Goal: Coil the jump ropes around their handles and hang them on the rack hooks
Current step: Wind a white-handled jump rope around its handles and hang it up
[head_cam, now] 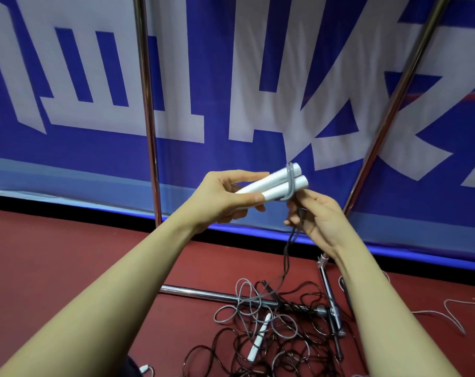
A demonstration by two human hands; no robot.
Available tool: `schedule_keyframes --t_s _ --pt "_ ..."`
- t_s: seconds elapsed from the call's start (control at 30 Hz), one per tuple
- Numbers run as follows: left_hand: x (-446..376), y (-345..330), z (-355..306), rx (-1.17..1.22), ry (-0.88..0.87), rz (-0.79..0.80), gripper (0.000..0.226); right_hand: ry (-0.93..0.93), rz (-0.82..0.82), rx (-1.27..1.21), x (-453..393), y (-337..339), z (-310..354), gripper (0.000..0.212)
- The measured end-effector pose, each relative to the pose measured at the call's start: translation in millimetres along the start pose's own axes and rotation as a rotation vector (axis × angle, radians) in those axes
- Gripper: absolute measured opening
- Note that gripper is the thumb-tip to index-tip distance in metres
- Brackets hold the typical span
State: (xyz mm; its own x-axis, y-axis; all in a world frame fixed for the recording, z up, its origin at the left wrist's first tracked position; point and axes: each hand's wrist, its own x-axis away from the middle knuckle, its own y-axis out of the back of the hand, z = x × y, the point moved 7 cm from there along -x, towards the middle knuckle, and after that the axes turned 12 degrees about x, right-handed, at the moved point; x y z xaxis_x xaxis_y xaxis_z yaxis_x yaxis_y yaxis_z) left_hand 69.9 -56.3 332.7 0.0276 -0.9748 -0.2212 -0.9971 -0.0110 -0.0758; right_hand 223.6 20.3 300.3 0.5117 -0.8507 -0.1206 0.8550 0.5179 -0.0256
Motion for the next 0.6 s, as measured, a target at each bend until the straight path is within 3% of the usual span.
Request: schedule_keyframes --t_s 0.23,0.43,0.6 --pt "-5.0 20.5 16.6 -0.105 0.028 -0.143 0.038 -0.033 0.13 0.275 3.8 -5.8 -9.8 0.017" --pt "-5.0 35.9 25.0 -0.092 -0.018 -0.241 0.035 -0.008 0.193 0.327 8.9 -20.6 -2.8 0.01" --pt "-5.4 40.0 43.1 -0.16 0.035 -0.219 0.033 0.046 0.139 0.385 8.4 -18.9 4.6 0.011"
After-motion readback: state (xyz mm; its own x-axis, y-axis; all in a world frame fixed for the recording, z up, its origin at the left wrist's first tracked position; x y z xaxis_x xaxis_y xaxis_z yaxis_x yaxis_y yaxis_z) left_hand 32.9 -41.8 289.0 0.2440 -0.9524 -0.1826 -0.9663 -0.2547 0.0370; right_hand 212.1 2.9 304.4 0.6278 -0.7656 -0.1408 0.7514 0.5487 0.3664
